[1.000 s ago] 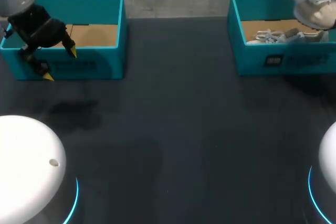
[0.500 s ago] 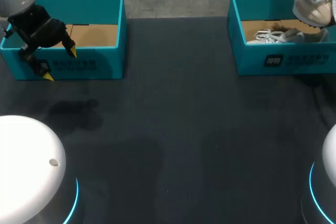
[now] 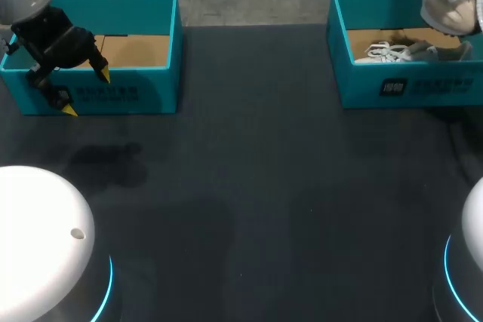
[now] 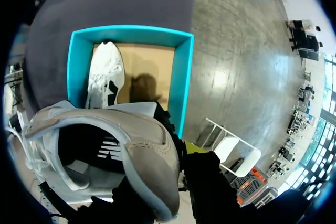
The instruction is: Take the shoe out of the shoebox, open the shoe tongue, remove and reinsert the insole, then place the shoe into the shoebox
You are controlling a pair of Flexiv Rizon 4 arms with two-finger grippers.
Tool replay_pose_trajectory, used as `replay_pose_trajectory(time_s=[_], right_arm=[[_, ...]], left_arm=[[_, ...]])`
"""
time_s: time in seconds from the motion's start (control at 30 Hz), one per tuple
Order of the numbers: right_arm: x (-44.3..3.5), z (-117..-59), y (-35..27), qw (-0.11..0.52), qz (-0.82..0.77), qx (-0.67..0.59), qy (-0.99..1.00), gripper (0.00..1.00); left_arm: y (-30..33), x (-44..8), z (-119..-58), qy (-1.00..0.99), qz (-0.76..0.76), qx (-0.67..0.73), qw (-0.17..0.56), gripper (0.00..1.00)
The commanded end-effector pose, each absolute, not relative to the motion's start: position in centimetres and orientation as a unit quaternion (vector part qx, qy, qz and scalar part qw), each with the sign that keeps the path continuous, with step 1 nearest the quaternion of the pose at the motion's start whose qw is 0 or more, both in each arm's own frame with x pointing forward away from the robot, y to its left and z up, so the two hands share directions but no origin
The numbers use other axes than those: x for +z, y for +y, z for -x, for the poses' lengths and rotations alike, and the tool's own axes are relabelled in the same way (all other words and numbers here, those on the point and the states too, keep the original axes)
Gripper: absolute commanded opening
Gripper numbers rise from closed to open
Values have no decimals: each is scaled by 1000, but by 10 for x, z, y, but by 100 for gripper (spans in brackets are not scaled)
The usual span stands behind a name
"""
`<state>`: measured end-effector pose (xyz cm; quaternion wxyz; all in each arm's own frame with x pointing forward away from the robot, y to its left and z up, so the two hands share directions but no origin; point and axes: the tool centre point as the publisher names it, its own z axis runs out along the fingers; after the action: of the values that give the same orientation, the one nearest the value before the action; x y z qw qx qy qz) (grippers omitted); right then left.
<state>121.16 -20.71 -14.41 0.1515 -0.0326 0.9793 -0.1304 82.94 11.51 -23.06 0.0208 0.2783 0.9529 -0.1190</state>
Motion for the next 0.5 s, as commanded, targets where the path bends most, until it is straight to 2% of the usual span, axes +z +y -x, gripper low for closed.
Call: replay_pose_trajectory(time_s=[0.03, 0.27, 0.5], right_arm=[[-154, -1221, -216, 160, 35, -111, 980, 0], [-165, -1233, -222, 153, 34, -108, 982, 0], [-177, -1229, -238, 143, -64, -107, 982, 0]], left_arm=[[115, -230, -829, 953, -278, -117, 20, 100], [115, -230, -829, 953, -278, -117, 20, 100], [115, -230, -829, 953, -278, -117, 20, 100]])
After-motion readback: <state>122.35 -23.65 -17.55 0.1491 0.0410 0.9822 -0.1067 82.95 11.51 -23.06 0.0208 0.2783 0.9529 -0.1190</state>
